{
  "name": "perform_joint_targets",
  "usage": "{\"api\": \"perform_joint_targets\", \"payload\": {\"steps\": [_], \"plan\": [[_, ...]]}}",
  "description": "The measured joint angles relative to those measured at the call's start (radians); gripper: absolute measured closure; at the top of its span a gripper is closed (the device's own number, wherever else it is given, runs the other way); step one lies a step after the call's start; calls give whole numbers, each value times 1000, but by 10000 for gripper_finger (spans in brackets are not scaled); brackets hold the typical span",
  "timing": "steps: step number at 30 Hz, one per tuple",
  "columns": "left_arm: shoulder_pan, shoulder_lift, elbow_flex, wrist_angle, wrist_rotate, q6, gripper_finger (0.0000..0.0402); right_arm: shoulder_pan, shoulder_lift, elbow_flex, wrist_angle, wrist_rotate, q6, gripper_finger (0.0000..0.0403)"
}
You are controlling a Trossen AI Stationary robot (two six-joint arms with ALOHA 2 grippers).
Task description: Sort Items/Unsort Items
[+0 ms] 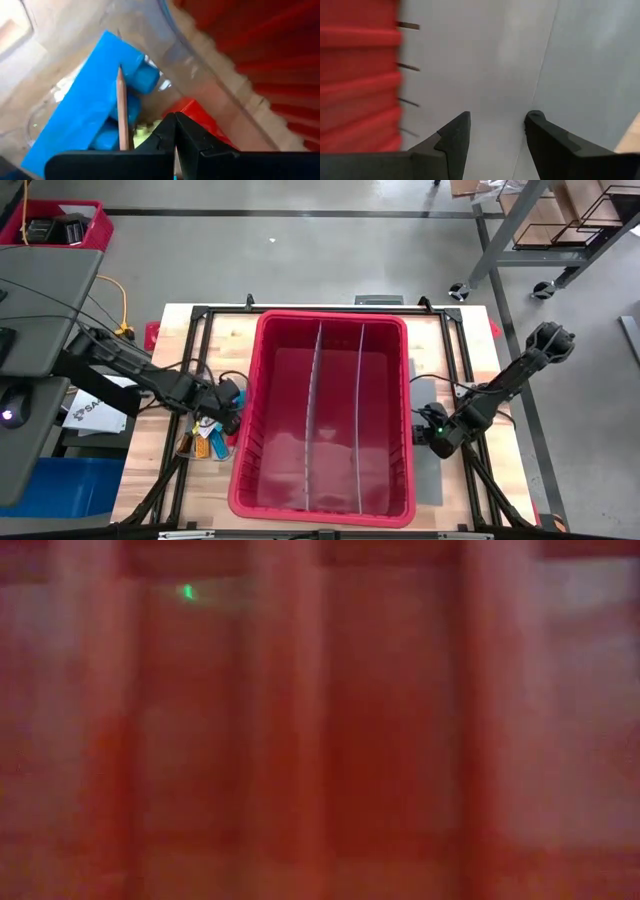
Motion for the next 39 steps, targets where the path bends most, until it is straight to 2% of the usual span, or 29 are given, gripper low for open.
{"api": "perform_joint_targets", "payload": {"steps": [5, 10, 12, 17, 24, 27, 31, 39], "plan": [[-4, 69, -34, 93, 99, -3, 402, 18, 0, 0, 119, 175, -49, 225], [-12, 123, -33, 170, 140, 0, 402, 19, 0, 1, 172, 265, -86, 225], [-12, 128, -33, 190, 145, -1, 402, 19, 0, 1, 174, 244, -95, 225], [-32, 125, -30, 133, 158, -3, 402, 51, 0, 1, 177, 48, -99, 225], [-93, 119, -30, 27, 192, -22, 402, 152, 0, 2, 218, -14, -13, 225], [-105, 121, -30, 11, 164, -59, 402, 185, 26, 3, 197, -20, 47, 225], [-107, 119, -55, 47, 160, -118, 402, 168, 119, 3, 250, -10, 53, 225], [-108, 120, -112, 186, 176, -173, 402, 122, 347, 11, 545, 77, 47, 225]]}}
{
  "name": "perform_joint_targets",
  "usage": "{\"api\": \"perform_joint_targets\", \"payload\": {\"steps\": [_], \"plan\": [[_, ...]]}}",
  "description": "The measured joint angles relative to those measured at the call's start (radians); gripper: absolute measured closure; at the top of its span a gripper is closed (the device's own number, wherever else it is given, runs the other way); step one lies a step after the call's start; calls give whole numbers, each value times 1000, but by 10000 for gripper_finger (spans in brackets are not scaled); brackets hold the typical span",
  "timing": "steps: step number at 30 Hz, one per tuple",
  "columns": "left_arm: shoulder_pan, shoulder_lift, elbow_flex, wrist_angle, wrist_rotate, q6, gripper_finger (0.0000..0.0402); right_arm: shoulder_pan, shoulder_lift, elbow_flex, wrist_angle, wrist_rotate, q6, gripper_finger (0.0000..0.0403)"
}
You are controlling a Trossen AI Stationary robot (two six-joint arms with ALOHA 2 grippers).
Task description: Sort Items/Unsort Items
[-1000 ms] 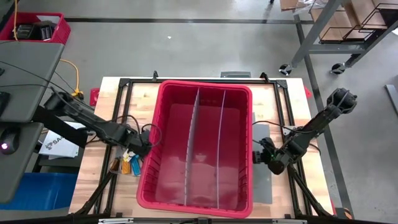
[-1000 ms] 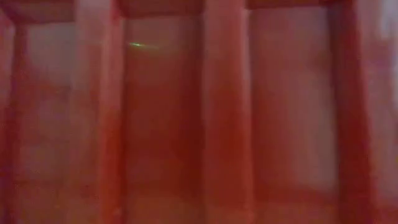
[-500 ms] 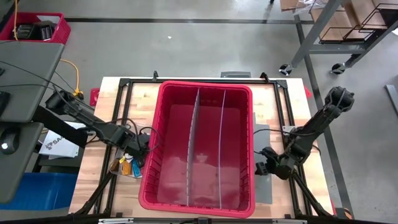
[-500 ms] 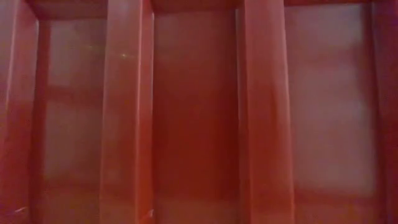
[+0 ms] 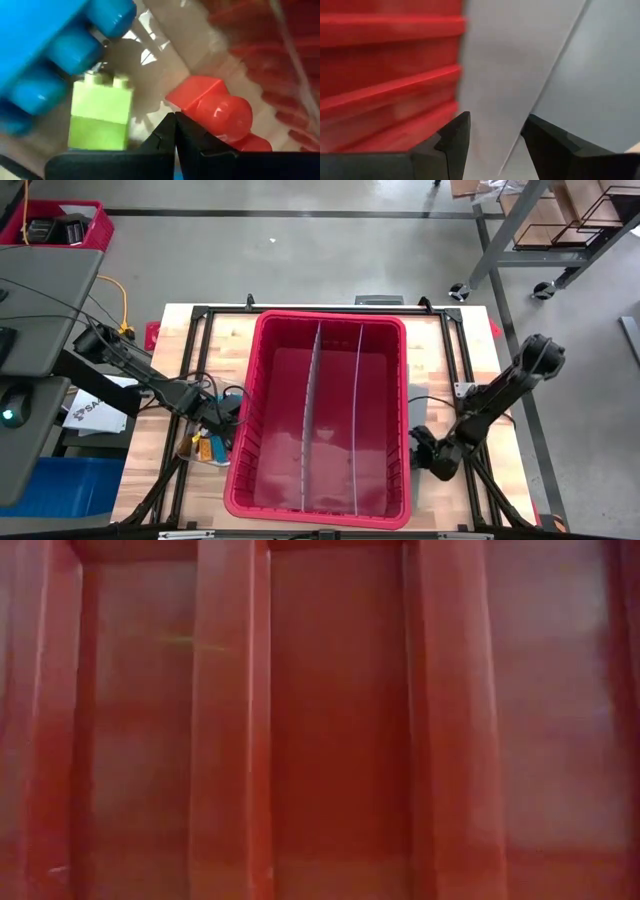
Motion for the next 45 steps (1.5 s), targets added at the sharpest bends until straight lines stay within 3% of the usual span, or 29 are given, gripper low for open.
{"api": "perform_joint_targets", "payload": {"steps": [6, 10, 13, 18, 23, 28, 32, 38, 45], "plan": [[0, 0, -29, 74, 21, -13, 402, -5, 112, -6, 195, 151, -8, 225], [1, -1, -29, 76, 22, -12, 402, -7, 127, -4, 210, 164, -22, 232], [1, -2, -30, 82, 24, -11, 402, -9, 127, -3, 210, 178, -30, 266], [1, -3, -29, 86, 14, 14, 402, -17, 127, -4, 207, 228, -41, 379], [1, -9, -31, 99, 11, 10, 402, -10, 122, -7, 216, 238, -59, 400], [2, -38, -41, 100, -10, 10, 402, 25, 60, -10, 135, 256, -67, 402], [-10, -69, -37, 45, 47, 19, 402, 32, -20, -11, -21, 230, -72, 403], [-19, -90, 22, -68, 20, 33, 402, 38, -161, 40, -336, 104, -65, 403], [-18, -90, 44, -63, -81, 48, 402, 38, -253, 54, -361, 116, -62, 403]]}}
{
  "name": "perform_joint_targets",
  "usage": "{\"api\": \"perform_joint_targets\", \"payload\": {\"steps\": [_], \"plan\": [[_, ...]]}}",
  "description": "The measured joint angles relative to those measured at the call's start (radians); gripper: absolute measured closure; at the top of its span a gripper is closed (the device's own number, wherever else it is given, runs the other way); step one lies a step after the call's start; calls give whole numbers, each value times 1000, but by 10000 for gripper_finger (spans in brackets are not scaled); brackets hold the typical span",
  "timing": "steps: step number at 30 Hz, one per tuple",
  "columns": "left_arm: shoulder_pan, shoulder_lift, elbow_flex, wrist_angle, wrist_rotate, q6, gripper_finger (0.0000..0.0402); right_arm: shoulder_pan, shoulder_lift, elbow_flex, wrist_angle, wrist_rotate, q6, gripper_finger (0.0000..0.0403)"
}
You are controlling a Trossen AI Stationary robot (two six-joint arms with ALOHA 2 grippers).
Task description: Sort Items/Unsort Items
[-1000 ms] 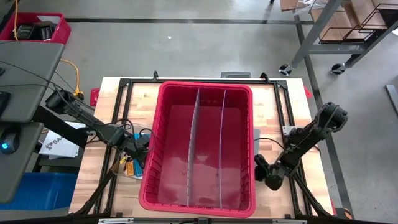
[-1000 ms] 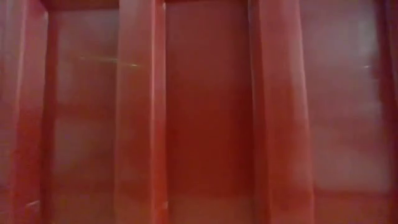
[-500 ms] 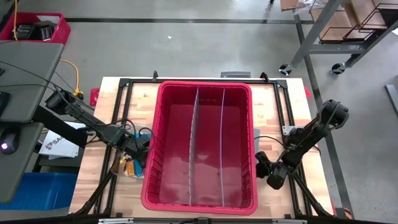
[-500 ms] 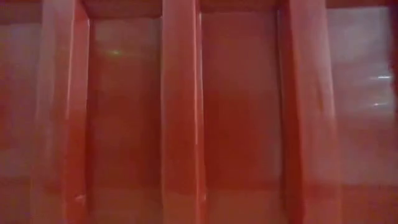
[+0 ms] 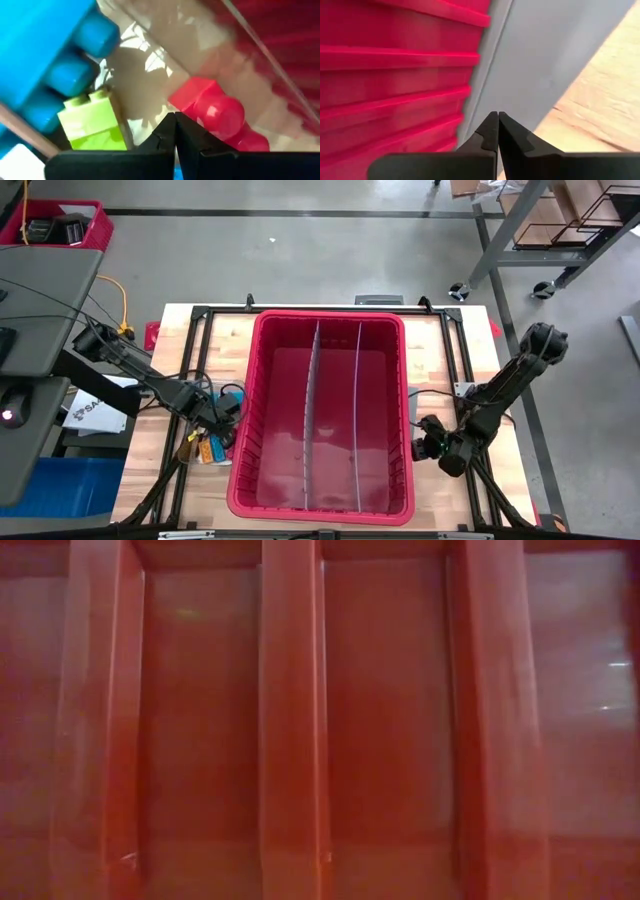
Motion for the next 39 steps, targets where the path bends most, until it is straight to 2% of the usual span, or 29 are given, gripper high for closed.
{"api": "perform_joint_targets", "payload": {"steps": [6, 11, 13, 17, 20, 25, 28, 32, 36, 39], "plan": [[5, -2, 2, 19, -107, -5, 402, -2, -15, 7, 5, -12, 1, 403], [27, -2, 9, 77, -150, 94, 402, -2, -46, 48, -51, -31, -8, 403], [37, -2, 34, 62, -184, 147, 402, -2, -57, 88, -156, -92, -11, 403], [73, -3, 90, -20, -264, 267, 402, -1, -60, 186, -473, -261, -10, 403], [113, -4, 107, -47, -249, 343, 402, -1, -60, 224, -586, -289, 21, 403], [153, -4, 106, -55, -200, 378, 401, -1, -52, 206, -523, -256, 23, 403], [169, -3, 130, -126, -217, 374, 402, -1, -50, 206, -491, -225, 15, 403], [207, -8, 201, -320, -323, 363, 402, -1, -50, 236, -531, -226, 22, 403], [264, -26, 274, -499, -440, 362, 402, -1, -50, 305, -690, -227, 23, 403], [298, -63, 338, -552, -515, 364, 402, -1, -51, 411, -827, -227, -36, 403]]}}
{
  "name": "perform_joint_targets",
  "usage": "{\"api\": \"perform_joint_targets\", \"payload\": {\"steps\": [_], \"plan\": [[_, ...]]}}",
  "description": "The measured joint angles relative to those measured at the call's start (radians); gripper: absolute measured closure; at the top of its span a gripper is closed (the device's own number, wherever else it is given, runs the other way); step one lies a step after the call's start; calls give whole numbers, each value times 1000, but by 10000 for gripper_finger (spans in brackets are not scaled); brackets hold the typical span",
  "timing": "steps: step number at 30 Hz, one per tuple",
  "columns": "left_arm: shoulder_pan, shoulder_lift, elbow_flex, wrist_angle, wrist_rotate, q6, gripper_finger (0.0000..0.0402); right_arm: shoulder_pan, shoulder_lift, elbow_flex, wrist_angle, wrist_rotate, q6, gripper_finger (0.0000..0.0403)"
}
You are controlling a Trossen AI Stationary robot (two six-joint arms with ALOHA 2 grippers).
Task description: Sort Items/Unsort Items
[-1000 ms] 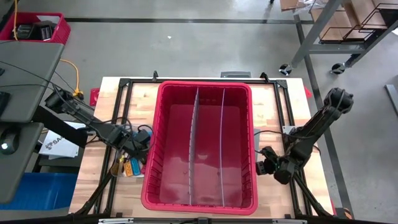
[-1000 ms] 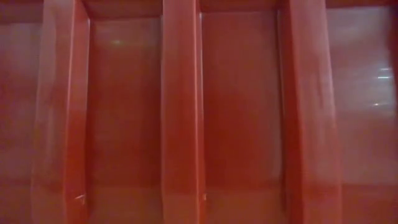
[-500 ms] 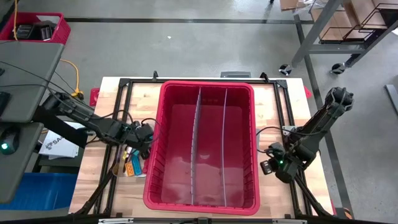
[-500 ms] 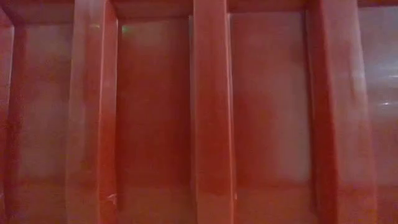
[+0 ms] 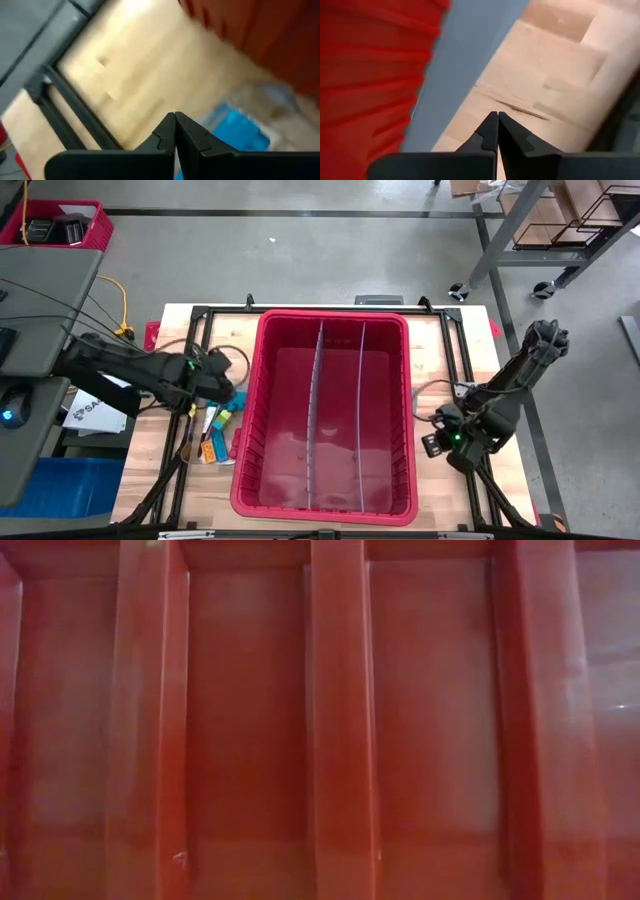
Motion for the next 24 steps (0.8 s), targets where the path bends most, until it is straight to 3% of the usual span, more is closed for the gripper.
{"api": "perform_joint_targets", "payload": {"steps": [6, 10, 15, 19, 24], "plan": [[8, -123, 112, 147, -51, 135, 402, 15, 31, 232, 26, -92, -227, 403], [-4, -181, 120, 262, -24, 170, 401, 42, 137, 318, 318, -169, -280, 403], [-60, -167, 120, 302, -22, 155, 402, 103, 405, 471, 599, -173, -282, 403], [-99, -122, 119, 321, -19, 162, 402, 118, 609, 681, 549, -74, -282, 403], [-130, -76, 118, 375, -2, 167, 401, 86, 792, 941, 199, 99, -165, 403]]}}
